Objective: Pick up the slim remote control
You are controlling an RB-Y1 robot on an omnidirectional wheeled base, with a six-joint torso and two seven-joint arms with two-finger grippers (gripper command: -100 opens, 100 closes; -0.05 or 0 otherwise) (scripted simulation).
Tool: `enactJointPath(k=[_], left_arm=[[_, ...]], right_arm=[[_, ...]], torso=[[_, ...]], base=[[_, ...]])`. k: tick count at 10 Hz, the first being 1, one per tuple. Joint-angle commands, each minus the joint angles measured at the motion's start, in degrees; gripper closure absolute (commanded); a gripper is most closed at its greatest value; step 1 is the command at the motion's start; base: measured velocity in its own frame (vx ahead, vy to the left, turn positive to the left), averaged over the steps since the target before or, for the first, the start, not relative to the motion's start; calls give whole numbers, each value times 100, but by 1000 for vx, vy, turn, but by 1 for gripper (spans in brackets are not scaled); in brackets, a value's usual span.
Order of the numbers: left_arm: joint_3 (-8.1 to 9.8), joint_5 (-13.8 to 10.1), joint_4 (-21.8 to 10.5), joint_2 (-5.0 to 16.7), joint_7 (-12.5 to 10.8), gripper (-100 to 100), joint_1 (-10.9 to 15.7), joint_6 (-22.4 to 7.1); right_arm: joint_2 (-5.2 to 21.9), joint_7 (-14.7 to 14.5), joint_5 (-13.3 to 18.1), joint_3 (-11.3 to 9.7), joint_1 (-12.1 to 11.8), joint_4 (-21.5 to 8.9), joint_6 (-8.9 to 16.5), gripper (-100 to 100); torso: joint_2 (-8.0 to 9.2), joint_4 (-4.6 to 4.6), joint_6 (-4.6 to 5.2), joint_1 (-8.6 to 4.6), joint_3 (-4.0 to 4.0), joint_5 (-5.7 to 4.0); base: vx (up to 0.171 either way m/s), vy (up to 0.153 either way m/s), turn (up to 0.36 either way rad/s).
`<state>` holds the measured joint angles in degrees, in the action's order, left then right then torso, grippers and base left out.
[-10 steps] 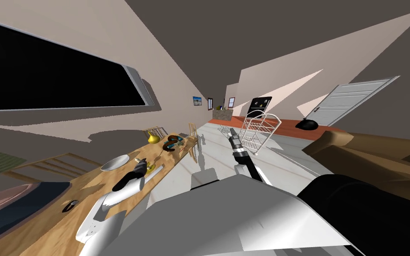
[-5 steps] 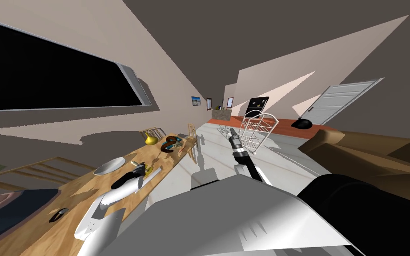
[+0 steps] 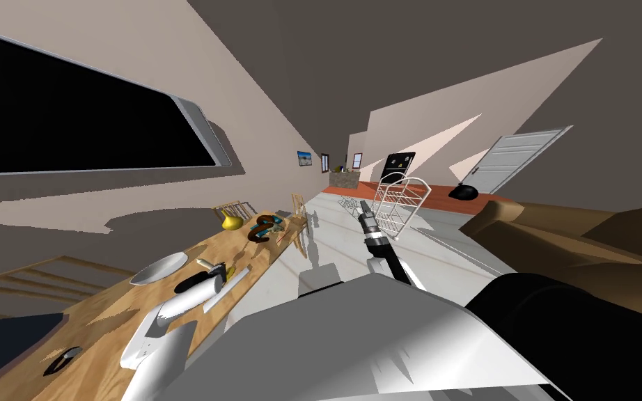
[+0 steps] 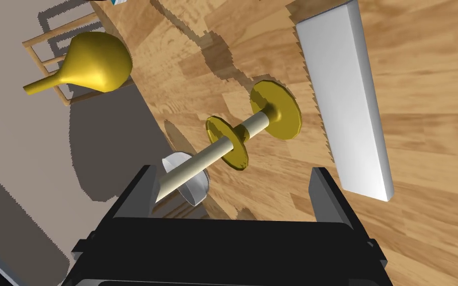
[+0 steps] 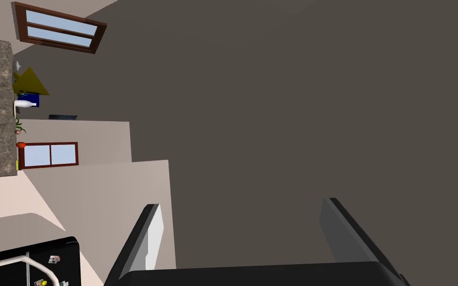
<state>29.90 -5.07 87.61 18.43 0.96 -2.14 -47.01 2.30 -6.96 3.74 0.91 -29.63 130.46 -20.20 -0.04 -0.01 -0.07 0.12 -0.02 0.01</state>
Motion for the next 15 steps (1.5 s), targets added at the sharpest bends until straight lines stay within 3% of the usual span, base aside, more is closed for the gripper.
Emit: enactJointPath(k=[1, 2, 3, 6, 12, 15], left_arm=[[22, -22, 89, -9, -4, -100, -36, -223], [138, -71, -132, 21, -37, -100, 78, -416], [138, -71, -132, 21, -37, -100, 78, -557], [359, -164, -500, 75, -98, -100, 294, -1114], [652, -286, -1156, 133, -179, -100, 578, -1983], [738, -322, -1338, 145, -203, -100, 659, -2274]], right_arm=[[0, 0, 0, 0, 0, 0, 0, 0], [0, 0, 0, 0, 0, 0, 0, 0], [0, 0, 0, 0, 0, 0, 0, 0], [0, 0, 0, 0, 0, 0, 0, 0], [0, 0, 0, 0, 0, 0, 0, 0], [0, 0, 0, 0, 0, 0, 0, 0]], torso=[[0, 0, 0, 0, 0, 0], [6, 1, -1, -4, 3, -1], [4, 1, 1, -1, 3, -1], [0, 0, -1, 5, 0, 1], [1, 0, -1, 10, 0, 2], [-1, 0, -1, 13, 0, 3]], base=[[14, 8, -2], [22, 19, -66], [22, 25, -40], [38, 35, -46], [33, 47, -27], [32, 51, -18]])
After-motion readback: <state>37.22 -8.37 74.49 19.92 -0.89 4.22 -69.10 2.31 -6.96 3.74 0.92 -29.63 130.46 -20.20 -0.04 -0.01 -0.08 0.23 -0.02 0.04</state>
